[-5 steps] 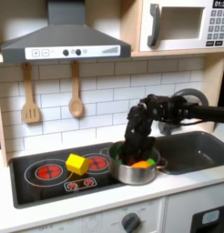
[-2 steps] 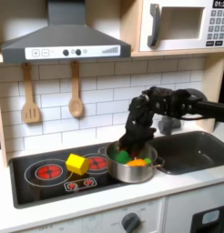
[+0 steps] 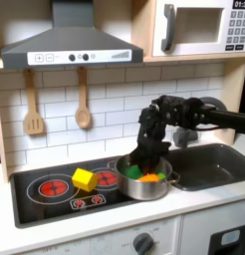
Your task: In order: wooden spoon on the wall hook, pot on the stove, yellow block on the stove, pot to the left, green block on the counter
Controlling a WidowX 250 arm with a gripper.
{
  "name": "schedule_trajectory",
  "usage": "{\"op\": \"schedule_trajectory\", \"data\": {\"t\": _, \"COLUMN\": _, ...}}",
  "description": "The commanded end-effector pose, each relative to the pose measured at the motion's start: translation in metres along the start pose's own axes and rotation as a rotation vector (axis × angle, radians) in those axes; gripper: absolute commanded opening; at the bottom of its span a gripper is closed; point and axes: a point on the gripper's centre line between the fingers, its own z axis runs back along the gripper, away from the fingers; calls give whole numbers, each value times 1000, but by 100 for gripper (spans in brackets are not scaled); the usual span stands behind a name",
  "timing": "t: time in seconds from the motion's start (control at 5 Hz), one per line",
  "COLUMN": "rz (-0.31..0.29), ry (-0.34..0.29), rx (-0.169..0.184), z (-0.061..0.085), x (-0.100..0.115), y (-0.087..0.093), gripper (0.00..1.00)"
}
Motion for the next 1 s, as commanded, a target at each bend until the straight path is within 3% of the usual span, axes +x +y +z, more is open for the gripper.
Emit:
{"op": "schedule_trajectory", "data": {"t": 0.0, "rz": 0, "ry": 49, "rx": 7, "z": -19, "x": -6, "y": 4, "gripper": 100}}
{"op": "schedule_trajectory", "data": {"t": 0.2, "rz": 9, "ry": 51, "rx": 13, "z": -25, "x": -5, "y": 7, "gripper": 100}}
{"op": "schedule_trajectory", "data": {"t": 0.4, "rz": 29, "ry": 80, "rx": 17, "z": -40, "x": -9, "y": 10, "gripper": 90}}
{"op": "schedule_trajectory", "data": {"t": 0.6, "rz": 44, "ry": 40, "rx": 23, "z": -30, "x": -5, "y": 11, "gripper": 0}}
{"op": "schedule_trajectory", "data": {"t": 0.8, "rz": 39, "ry": 20, "rx": 22, "z": -25, "x": -3, "y": 10, "gripper": 0}}
